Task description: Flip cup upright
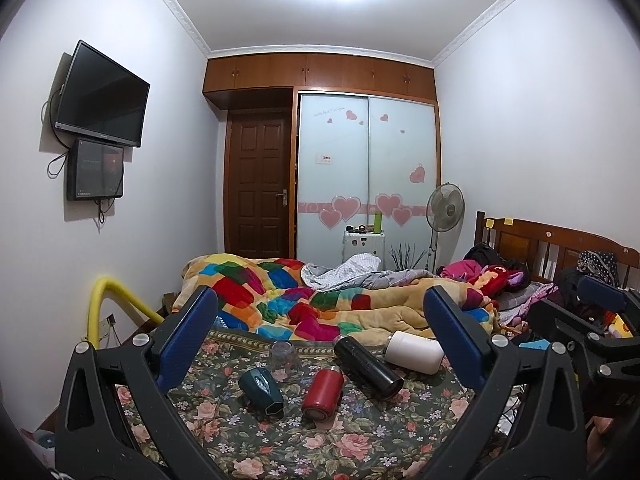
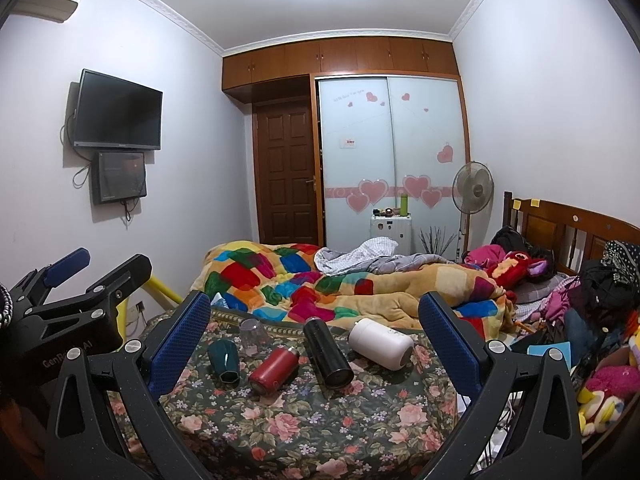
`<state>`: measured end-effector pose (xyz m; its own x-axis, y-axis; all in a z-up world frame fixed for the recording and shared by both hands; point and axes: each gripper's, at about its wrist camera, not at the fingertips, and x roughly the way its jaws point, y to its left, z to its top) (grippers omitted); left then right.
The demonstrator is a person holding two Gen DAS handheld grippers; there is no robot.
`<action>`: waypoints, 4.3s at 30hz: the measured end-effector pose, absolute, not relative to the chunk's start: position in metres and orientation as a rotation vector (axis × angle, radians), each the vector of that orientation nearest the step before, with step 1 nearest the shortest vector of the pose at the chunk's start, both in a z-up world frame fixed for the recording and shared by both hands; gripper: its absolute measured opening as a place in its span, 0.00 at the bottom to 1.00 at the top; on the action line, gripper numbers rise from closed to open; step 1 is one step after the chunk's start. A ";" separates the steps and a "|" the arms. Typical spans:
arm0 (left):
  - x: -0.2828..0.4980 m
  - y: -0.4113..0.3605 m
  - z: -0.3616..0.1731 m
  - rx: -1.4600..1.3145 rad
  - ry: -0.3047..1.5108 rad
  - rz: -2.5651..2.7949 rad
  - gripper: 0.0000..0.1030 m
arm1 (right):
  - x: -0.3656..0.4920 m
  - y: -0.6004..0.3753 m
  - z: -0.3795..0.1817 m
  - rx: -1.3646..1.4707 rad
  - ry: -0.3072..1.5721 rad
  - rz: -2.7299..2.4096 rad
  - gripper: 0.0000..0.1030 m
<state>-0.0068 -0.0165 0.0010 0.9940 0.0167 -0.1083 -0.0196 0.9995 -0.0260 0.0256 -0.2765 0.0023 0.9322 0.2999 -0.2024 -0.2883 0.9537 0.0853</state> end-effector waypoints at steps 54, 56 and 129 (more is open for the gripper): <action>0.318 -0.023 -0.269 0.024 0.936 -0.139 0.64 | 0.223 -0.270 -0.129 0.068 0.691 0.195 1.00; 0.322 -0.024 -0.275 0.037 0.945 -0.132 0.64 | 0.225 -0.270 -0.131 0.069 0.694 0.197 1.00; 0.180 -0.030 -0.173 0.047 0.756 -0.092 0.68 | 0.174 -0.288 -0.129 0.133 0.775 0.243 1.00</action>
